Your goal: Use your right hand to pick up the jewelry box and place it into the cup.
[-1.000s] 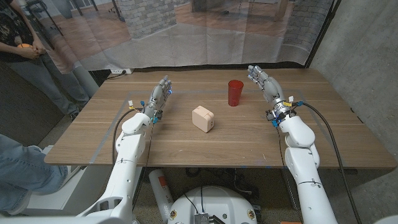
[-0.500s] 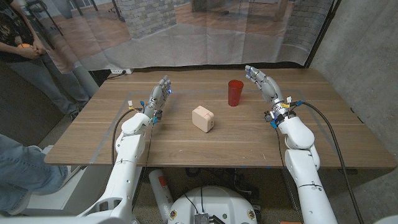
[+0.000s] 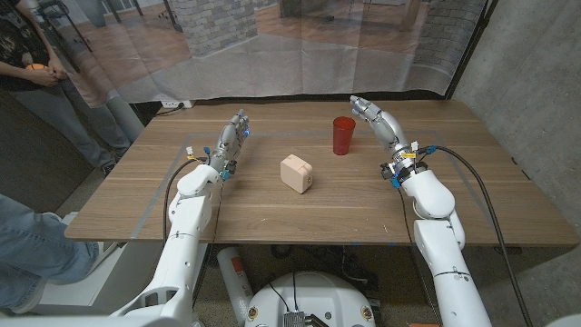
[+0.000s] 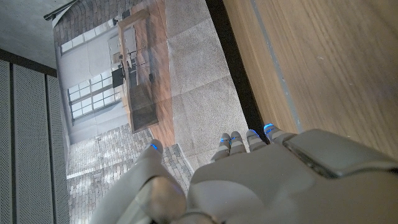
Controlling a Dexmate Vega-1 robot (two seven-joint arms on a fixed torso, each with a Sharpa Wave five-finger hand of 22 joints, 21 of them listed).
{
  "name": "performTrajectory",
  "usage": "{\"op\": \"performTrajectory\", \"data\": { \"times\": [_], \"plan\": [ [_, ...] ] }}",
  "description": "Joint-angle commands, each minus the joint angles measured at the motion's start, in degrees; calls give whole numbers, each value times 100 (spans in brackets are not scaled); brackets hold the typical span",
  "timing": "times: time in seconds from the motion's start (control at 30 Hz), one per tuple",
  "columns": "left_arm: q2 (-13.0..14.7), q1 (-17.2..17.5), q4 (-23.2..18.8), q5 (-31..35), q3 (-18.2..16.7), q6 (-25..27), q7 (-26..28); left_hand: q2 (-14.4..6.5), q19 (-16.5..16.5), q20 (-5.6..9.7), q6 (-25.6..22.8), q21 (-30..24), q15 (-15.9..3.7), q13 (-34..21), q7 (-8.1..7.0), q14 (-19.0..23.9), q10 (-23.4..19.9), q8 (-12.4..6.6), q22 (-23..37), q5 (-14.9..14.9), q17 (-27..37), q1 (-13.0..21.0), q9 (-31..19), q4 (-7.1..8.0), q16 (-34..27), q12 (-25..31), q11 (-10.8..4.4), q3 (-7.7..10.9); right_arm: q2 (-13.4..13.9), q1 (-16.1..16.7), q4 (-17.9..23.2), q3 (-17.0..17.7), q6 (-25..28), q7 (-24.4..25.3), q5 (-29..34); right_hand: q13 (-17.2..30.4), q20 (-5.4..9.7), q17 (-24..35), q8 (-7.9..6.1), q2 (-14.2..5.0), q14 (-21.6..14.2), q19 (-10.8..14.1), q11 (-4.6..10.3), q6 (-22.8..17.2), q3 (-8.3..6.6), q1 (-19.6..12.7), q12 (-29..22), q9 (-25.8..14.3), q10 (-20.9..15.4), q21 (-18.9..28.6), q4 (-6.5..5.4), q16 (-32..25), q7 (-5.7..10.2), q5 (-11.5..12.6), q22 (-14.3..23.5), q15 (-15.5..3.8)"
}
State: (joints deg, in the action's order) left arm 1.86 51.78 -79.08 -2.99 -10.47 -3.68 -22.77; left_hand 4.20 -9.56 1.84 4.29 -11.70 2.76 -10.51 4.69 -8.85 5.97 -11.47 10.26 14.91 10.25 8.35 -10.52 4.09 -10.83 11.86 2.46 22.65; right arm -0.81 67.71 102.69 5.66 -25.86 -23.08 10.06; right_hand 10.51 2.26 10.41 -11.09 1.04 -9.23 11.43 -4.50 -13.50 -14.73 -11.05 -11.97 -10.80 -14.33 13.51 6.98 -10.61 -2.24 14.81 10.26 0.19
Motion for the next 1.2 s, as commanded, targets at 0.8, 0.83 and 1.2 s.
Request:
{"op": "performTrajectory", "data": {
  "times": [0.8,0.83,1.2],
  "plan": [
    [2,79,-83,-3,69,14,-43,-26,-142,74,-72,-10,-2,-13,10,7,-60,-27,18,61,16,96,-13,1,0,6,1,-28,214,313,592,-257,-137,163,1011,19,-98,1,-11,-1,-34,96,12,37,-28,-151,-21,-10,-3,-22,75,-13,-21,-30,20,36],
    [2,83,-88,0,71,15,-39,-26,-142,74,-73,-10,-2,-13,11,8,-60,-28,18,62,16,96,-13,1,0,5,1,-29,217,322,615,-267,-135,171,1048,19,-102,1,-11,-2,-34,98,9,38,-30,-156,-21,-10,-3,-22,77,-13,-18,-30,20,36],
    [17,99,-119,-5,64,37,-36,-34,-160,62,-104,-1,-1,-14,7,2,-78,-31,18,65,16,103,-14,0,4,7,8,-37,208,358,751,-401,-31,206,1286,19,-142,-2,-27,1,-47,121,-35,7,-47,-235,-32,-10,-32,-36,115,-15,-7,-38,16,31]
  ]
}}
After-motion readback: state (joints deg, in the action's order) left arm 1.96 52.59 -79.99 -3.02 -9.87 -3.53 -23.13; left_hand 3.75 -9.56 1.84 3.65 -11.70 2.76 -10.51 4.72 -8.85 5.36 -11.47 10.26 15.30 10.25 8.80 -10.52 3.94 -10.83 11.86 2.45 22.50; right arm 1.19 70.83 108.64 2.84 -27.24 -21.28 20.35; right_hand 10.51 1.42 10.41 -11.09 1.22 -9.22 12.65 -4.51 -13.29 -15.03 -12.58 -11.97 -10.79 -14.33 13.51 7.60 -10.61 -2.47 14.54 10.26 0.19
